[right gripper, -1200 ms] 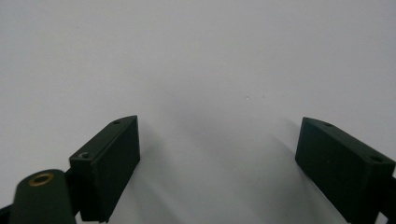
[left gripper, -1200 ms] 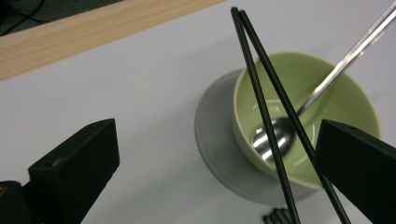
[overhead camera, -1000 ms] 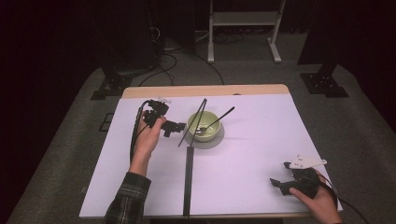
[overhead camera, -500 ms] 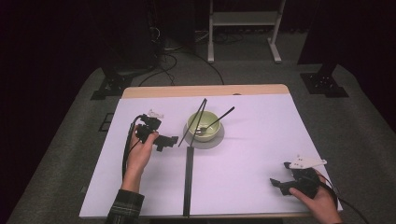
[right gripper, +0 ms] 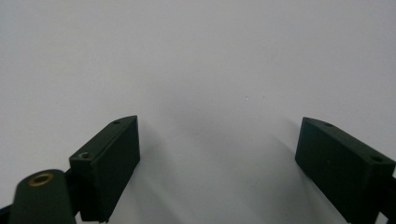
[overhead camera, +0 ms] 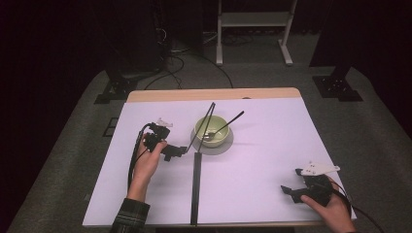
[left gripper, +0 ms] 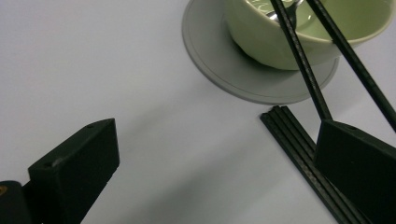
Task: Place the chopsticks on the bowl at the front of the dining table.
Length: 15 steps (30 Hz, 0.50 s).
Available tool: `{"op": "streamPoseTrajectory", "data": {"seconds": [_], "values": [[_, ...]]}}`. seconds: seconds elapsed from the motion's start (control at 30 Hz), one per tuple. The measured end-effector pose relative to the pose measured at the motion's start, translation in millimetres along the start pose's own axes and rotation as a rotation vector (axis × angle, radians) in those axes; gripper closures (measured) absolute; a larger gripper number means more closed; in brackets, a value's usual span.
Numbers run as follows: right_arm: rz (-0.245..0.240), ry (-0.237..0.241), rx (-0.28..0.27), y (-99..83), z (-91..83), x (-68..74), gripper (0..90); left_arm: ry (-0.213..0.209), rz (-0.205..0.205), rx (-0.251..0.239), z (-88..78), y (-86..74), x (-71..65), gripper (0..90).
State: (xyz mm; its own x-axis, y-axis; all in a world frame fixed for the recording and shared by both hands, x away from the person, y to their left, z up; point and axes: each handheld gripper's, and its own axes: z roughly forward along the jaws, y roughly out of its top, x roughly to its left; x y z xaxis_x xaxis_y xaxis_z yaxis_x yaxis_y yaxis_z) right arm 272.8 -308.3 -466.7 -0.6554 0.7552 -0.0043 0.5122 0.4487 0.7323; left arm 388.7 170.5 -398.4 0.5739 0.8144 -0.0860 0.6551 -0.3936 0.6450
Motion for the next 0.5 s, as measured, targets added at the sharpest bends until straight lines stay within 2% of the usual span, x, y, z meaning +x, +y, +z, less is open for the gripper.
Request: {"op": "streamPoseTrajectory", "data": {"seconds": [0.5], "values": [[0.0,0.0,0.0,0.0,0.0,0.0,12.3,-0.055,0.032,0.017,10.5,2.4,-16.9,0.0]]}}
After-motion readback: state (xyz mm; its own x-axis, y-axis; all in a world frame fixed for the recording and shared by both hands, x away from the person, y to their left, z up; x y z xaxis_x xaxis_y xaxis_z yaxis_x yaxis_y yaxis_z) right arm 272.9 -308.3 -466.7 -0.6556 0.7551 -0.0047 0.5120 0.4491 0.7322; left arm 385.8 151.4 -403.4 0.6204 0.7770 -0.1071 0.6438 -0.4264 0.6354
